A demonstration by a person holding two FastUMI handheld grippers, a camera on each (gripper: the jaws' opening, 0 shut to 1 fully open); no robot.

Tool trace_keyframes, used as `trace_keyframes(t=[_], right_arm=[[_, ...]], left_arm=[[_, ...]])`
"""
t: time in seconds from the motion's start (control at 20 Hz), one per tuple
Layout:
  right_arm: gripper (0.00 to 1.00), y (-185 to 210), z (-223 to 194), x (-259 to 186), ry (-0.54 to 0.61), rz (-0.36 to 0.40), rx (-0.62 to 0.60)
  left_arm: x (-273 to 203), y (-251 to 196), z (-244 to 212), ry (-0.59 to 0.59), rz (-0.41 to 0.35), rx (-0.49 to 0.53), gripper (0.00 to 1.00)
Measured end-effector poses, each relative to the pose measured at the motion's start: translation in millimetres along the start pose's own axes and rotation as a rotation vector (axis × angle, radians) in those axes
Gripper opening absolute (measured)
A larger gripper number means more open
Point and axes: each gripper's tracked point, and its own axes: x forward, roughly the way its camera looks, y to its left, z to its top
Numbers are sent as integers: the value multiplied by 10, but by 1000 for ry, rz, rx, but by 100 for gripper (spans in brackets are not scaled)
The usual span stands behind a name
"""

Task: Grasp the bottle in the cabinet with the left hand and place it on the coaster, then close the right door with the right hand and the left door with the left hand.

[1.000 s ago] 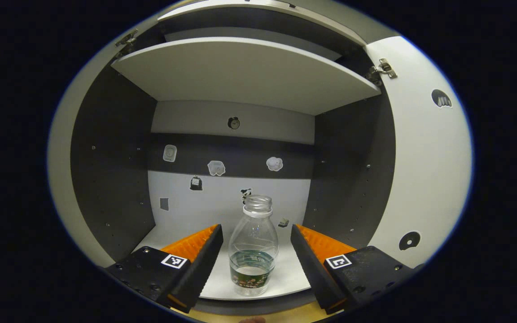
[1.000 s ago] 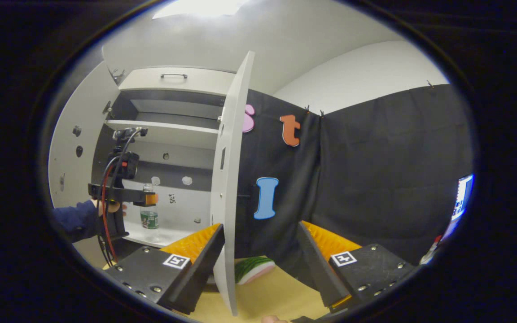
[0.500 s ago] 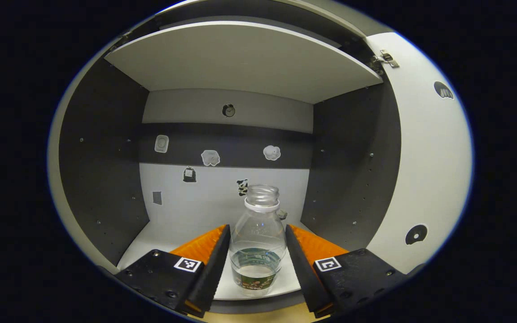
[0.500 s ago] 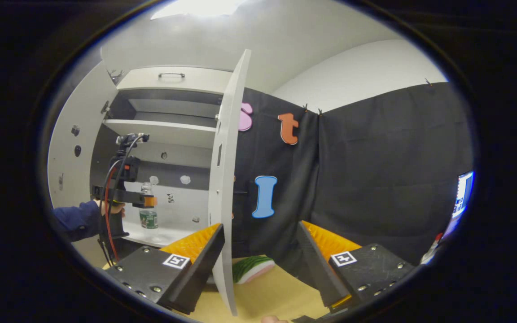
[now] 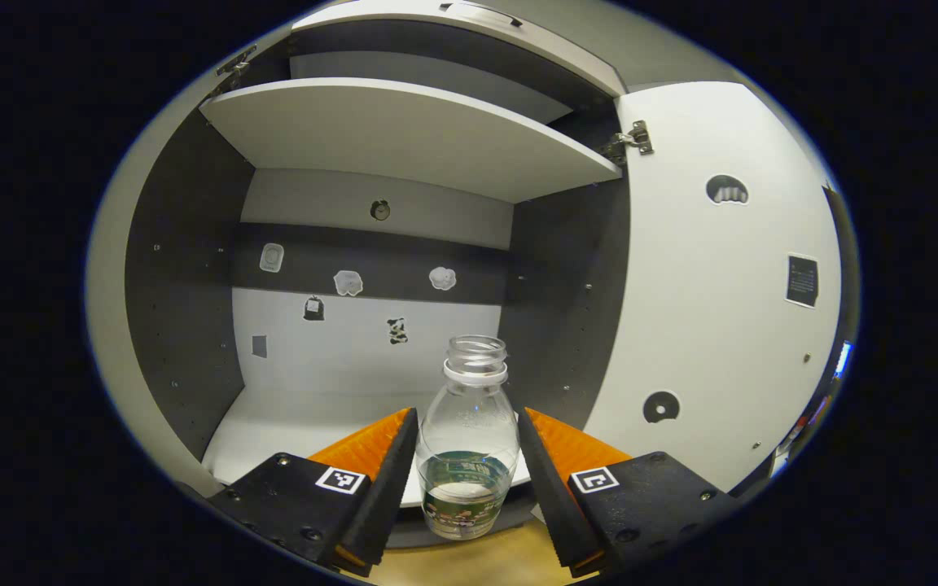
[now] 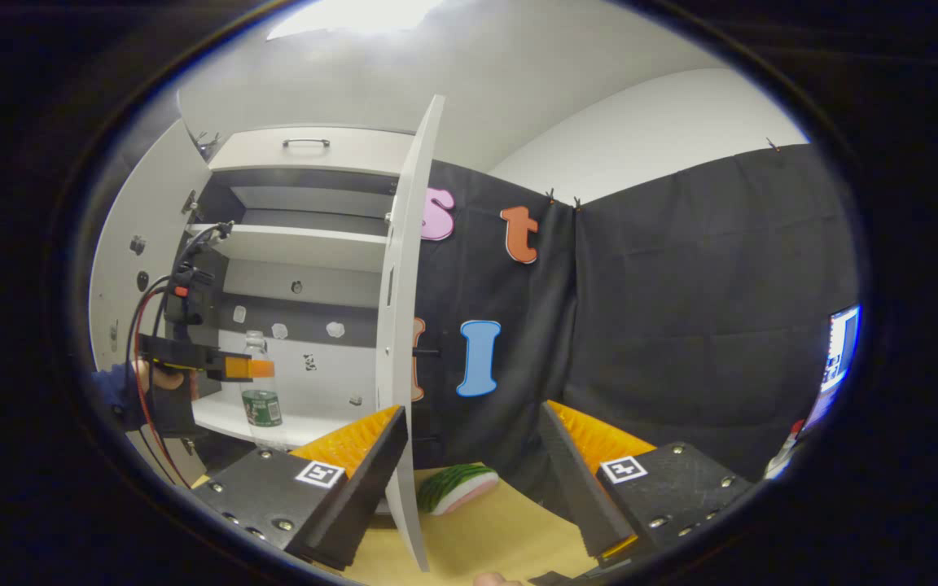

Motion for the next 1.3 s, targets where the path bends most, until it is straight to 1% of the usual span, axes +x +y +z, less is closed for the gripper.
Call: trace_keyframes(t=[0.1, 0.15, 0.2, 0.3, 0.35, 0.45, 0.5, 0.55, 0.6, 0.65, 0.7, 0.75, 0.8, 0.85, 1.1, 1.3], right_arm=[[96, 11, 29, -18, -4, 8, -4], [98, 21, 46, -24, -7, 13, -4], [98, 31, 61, -37, -10, 19, -4], [98, 55, 84, -48, -14, 25, -6], [96, 62, 90, -52, -13, 28, -8], [96, 67, 85, -66, -10, 31, -12], [98, 62, 86, -68, -8, 32, -13], [98, 68, 98, -75, -9, 33, -12], [96, 66, 105, -72, -11, 33, -12], [98, 57, 121, -76, -13, 31, -13], [96, 50, 131, -80, -16, 30, -14], [96, 44, 146, -79, -19, 28, -16], [99, 35, 153, -78, -20, 26, -18], [99, 32, 159, -78, -20, 23, -21], [99, 0, 138, -70, -10, 17, -27], [99, -8, 132, -65, -8, 12, -40]], left_arm=[[-125, -53, -120, 12, -25, 4, 77], [-179, -68, -189, 20, -34, 7, 77], [-235, -85, -280, 32, -46, 7, 77], [-338, -107, -496, 59, -68, -6, 77], [-379, -110, -603, 70, -79, -16, 77], [-444, -102, -827, 91, -93, -35, 77], [-468, -92, -940, 102, -98, -43, 77], [-491, -78, -1064, 114, -100, -49, 77], [-518, -68, -1182, 126, -102, -55, 77], [-541, -69, -1317, 138, -105, -64, 77], [-563, -66, -1445, 152, -109, -72, 77], [-585, -67, -1589, 169, -112, -79, 77], [-609, -66, -1722, 188, -113, -86, 77], [-627, -60, -1860, 206, -113, -91, 78], [-707, 10, -2454, 300, -91, -143, 78], [-755, 71, -2787, 348, -74, -164, 78]])
